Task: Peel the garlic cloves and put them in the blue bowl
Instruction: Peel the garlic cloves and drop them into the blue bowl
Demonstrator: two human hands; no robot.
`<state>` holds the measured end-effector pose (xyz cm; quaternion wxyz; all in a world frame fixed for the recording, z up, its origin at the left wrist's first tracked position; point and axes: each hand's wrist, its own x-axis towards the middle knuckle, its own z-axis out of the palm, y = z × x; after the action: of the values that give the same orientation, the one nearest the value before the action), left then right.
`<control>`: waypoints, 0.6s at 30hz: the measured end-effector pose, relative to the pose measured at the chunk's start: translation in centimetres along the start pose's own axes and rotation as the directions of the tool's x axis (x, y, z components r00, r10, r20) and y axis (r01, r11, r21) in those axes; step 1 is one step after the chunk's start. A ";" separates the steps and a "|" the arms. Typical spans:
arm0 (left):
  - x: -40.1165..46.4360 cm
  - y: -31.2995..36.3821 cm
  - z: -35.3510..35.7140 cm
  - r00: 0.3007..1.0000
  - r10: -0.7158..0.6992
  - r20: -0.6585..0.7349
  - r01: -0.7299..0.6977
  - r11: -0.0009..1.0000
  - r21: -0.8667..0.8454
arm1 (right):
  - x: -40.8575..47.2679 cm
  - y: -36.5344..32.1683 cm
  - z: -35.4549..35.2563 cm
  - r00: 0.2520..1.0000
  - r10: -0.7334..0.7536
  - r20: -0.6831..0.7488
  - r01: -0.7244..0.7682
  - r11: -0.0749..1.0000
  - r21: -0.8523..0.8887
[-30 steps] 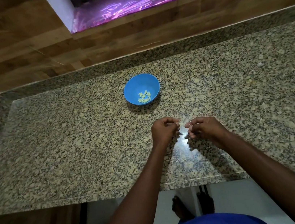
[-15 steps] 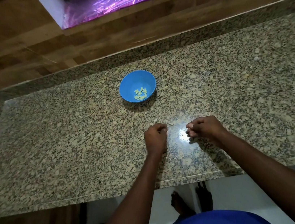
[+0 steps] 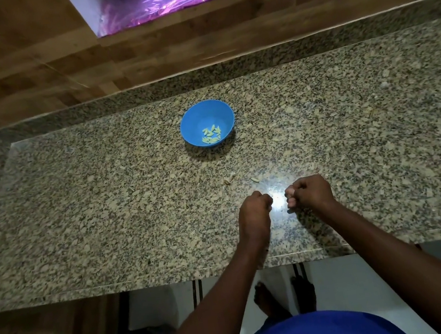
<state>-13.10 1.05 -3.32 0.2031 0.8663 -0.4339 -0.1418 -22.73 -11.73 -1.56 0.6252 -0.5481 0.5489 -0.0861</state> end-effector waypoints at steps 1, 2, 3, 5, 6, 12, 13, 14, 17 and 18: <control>0.2 0.2 0.0 1.000 -0.013 -0.011 0.013 1.000 0.016 | -0.1 0.2 -0.2 1.000 -0.002 -0.012 0.002 1.000 0.013; 0.6 0.3 0.2 1.000 -0.014 -0.024 0.014 1.000 -0.003 | -0.2 0.2 -0.4 1.000 0.007 -0.020 -0.006 0.999 0.031; 0.9 0.6 0.3 0.999 -0.020 -0.028 0.018 0.998 -0.054 | -0.3 0.3 -0.6 1.000 0.016 -0.027 -0.014 0.998 0.059; 1.5 1.2 0.4 0.996 -0.081 -0.050 0.069 0.976 -0.206 | -0.3 0.4 -1.2 0.999 0.029 -0.041 -0.024 0.995 0.101; 1.8 1.8 0.4 0.992 -0.114 -0.056 0.096 0.961 -0.260 | -0.4 0.4 -1.6 0.998 0.036 -0.047 -0.030 0.993 0.118; 1.5 4.8 1.3 0.998 0.057 0.033 -0.049 0.979 -0.197 | -0.6 1.4 -4.4 0.987 0.096 -0.131 -0.077 0.986 0.146; 1.2 5.1 1.8 0.995 0.081 0.056 -0.071 0.984 -0.163 | -0.4 1.7 -4.8 0.983 0.128 -0.129 -0.106 0.980 0.171; 0.8 5.4 2.4 0.991 0.119 0.064 -0.110 0.985 -0.133 | -0.5 1.7 -5.2 0.980 0.162 -0.120 -0.136 0.971 0.199; -0.5 6.2 3.6 0.982 0.178 0.060 -0.171 0.979 -0.114 | -0.6 2.2 -6.5 0.982 0.171 -0.079 -0.153 0.969 0.196; -1.0 6.2 4.0 0.980 0.197 0.038 -0.195 0.979 -0.050 | -0.9 2.5 -6.8 0.986 0.144 -0.079 -0.128 0.975 0.180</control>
<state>-19.67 -2.40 -3.80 0.2266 0.8110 -0.5181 -0.1498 -29.61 -14.08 -1.60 0.6495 -0.4478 0.6034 -0.1159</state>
